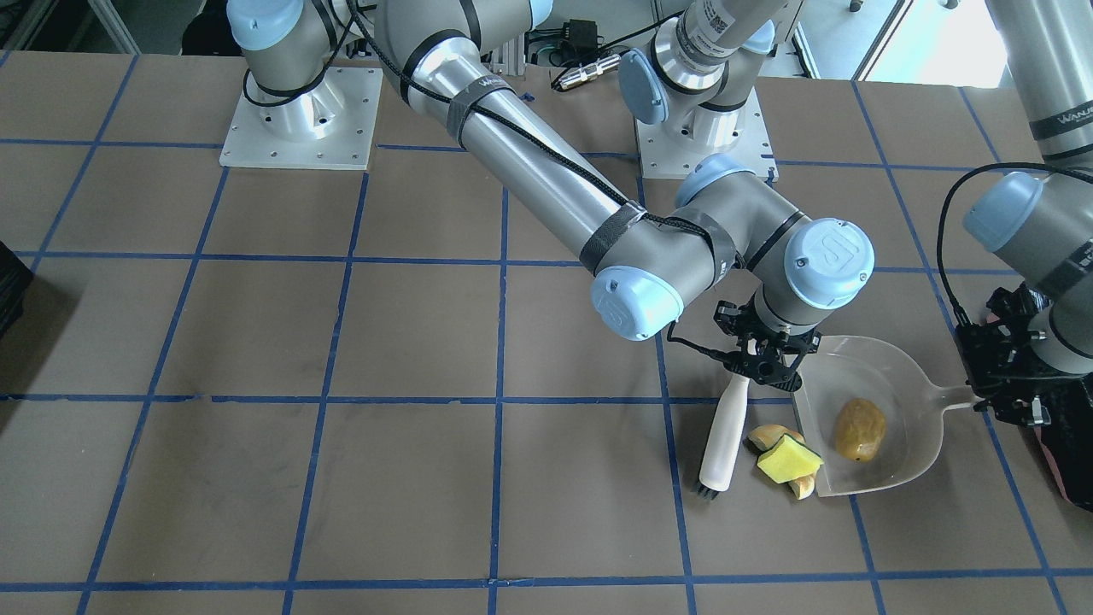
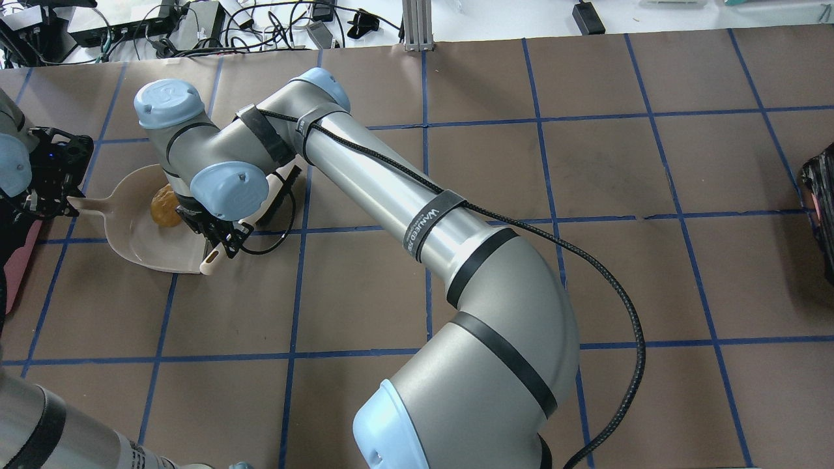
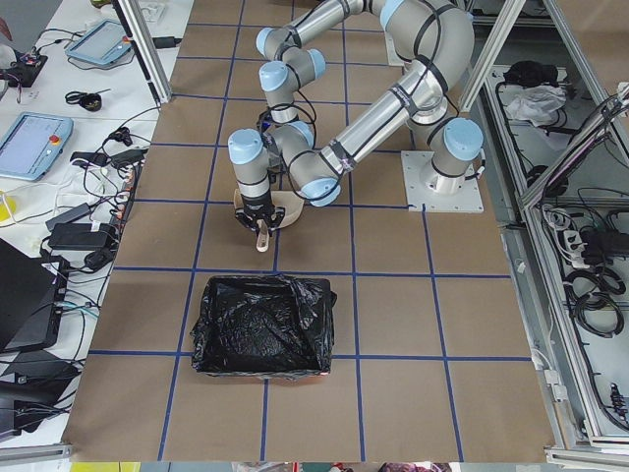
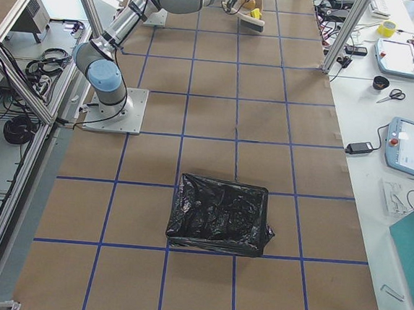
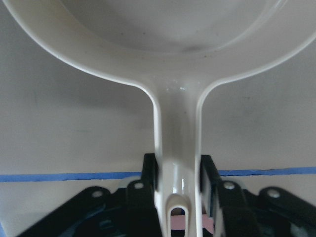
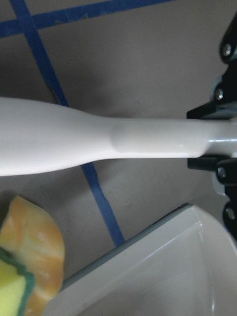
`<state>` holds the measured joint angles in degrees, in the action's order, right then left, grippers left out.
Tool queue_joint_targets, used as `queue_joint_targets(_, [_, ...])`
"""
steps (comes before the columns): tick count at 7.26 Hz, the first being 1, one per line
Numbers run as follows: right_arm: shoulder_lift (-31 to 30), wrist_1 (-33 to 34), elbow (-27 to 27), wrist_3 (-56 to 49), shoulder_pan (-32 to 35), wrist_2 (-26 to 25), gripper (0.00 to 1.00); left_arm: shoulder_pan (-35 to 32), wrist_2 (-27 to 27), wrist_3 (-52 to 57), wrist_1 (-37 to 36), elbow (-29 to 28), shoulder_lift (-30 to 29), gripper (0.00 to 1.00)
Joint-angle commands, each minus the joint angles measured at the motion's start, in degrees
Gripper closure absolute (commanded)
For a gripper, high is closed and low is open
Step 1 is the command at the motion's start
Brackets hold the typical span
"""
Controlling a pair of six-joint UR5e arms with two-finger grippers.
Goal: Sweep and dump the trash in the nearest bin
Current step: 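Sweep the trash into the dustpan with the brush in the right gripper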
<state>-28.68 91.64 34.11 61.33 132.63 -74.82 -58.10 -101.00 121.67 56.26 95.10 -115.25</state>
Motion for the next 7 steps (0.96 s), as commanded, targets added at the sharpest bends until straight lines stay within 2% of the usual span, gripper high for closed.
queue_joint_targets(1, [0.11, -2.17, -0.35, -16.96, -0.01, 0.73, 1.00, 0.00, 0.01, -0.03, 0.08, -0.27, -0.15, 1.00])
queue_joint_targets(4, [0.20, -2.08, -1.85, -36.92, 0.08, 0.65, 1.00, 0.00, 0.01, -0.38, 0.08, -0.18, -0.24, 1.00])
queue_joint_targets(6, [0.64, -1.65, -2.02, -47.82, 2.00, -0.23, 1.00, 0.00, 0.01, -0.56, 0.08, 0.09, -0.24, 1.00])
queue_joint_targets(7, [0.90, -1.04, -2.03, -49.80, 2.80, -0.58, 1.00, 0.00, 0.01, -0.56, 0.00, 0.17, -0.24, 1.00])
